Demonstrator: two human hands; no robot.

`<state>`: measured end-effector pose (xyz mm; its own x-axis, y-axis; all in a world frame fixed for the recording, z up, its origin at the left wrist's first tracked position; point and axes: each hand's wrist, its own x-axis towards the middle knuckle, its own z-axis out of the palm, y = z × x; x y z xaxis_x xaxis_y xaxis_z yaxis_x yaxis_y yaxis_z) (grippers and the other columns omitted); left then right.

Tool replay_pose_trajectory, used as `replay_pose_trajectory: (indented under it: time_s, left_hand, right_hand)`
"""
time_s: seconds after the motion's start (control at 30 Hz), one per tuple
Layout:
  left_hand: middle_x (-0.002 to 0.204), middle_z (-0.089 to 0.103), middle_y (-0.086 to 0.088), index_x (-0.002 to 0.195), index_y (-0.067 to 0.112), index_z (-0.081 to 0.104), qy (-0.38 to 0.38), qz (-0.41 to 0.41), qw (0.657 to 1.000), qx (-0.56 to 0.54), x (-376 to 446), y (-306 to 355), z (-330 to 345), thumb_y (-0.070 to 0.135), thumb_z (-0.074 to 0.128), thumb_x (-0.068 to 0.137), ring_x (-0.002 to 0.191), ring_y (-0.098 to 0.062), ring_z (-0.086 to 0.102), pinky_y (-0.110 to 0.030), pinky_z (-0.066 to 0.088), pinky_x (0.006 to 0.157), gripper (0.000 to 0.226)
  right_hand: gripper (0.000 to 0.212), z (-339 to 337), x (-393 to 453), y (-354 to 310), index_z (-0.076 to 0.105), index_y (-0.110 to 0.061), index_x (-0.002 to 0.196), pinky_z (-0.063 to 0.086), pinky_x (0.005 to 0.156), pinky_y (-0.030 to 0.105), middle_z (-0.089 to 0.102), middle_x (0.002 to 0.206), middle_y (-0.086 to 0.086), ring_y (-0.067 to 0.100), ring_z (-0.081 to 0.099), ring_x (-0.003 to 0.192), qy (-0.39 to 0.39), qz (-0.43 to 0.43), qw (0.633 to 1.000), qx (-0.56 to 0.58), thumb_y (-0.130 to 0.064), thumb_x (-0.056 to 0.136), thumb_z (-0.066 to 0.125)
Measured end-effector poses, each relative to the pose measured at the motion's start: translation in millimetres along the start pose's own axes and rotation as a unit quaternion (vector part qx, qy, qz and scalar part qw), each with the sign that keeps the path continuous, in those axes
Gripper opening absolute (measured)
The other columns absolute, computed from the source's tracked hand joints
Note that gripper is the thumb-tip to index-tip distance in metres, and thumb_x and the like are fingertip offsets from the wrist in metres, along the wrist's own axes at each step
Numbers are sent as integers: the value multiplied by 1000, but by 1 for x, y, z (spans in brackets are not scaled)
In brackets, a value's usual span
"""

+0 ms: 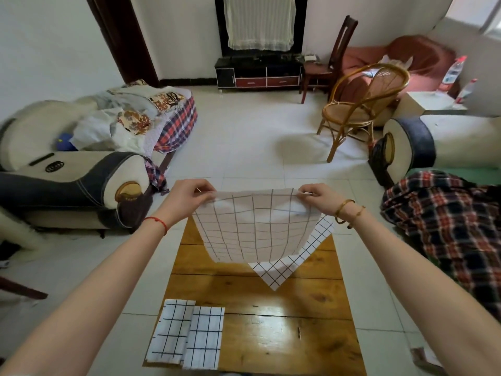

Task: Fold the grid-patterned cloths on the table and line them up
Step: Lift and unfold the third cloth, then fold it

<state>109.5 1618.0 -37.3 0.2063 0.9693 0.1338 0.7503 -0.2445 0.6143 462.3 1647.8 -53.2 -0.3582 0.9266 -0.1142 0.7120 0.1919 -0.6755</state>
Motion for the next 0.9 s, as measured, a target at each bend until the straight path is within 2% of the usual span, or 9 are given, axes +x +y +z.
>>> replay_pose_trajectory:
  time_s: [0.1,0.2,0.27,0.37,0.47,0.57,0.67,0.83,0.9]
  left_hand:
    - [86,69,7,95,13,71,25,3,1000,2,-2,6,-7,24,70,86,84,-6,64,-18,48,74,14]
    - [86,70,5,94,13,71,38,4,999,0,-4,10,-12,24,71,85,84,-7,64,-17,50,75,14]
    - [88,70,5,94,14,71,43,2,999,1,-4,13,-15,22,70,86,86,-8,64,-19,50,78,12]
    - [89,70,8,95,16,71,44,-1,999,-12,-5,20,-18,19,69,88,89,-6,64,-16,48,79,8]
    - [90,70,11,95,20,72,45,-9,999,-26,-6,25,-19,19,68,88,91,-3,63,-16,48,80,8]
    - [91,70,12,95,22,72,42,-27,997,-51,-5,28,-21,21,69,87,92,-1,63,-18,47,81,9]
    - [91,70,13,93,23,73,37,-43,996,-73,-3,29,-25,23,71,85,87,6,62,-13,44,75,8]
    - [91,69,9,95,18,72,19,-64,994,-87,4,21,-22,19,71,85,85,2,61,-11,42,71,10]
    - [92,68,9,96,18,71,11,-68,994,-89,8,13,-15,17,70,86,87,1,60,-11,42,71,10]
  right_hand:
    - [14,-10,-7,-8,62,-15,93,35,64,19,58,82,-6,8,51,77,5,-4,1000,17,-24,95,51]
    - [14,-20,-12,-12,62,-18,94,38,67,21,59,84,-7,9,52,79,19,-9,999,38,-27,95,52]
    - [19,-26,-14,-14,65,-15,93,44,71,25,62,84,-1,12,54,76,27,2,997,69,-31,94,54]
    - [19,-35,-19,-17,63,-19,83,43,58,20,59,73,0,10,51,61,28,15,994,101,-33,93,55]
    - [20,-40,-21,-15,60,-21,78,43,53,22,56,68,0,11,49,56,20,28,993,112,-34,92,56]
    - [24,-44,-23,-11,58,-16,76,42,51,23,54,66,1,13,48,55,2,42,991,126,-35,91,58]
    - [29,-47,-20,-6,55,-11,75,41,49,25,50,58,1,13,45,49,-8,46,987,153,-36,88,62]
    - [29,-41,-6,4,59,-11,77,44,59,29,53,66,5,16,48,59,9,59,989,137,-38,87,63]
    - [30,-35,2,8,56,-13,72,44,62,26,53,66,4,17,49,62,17,66,990,127,-37,87,63]
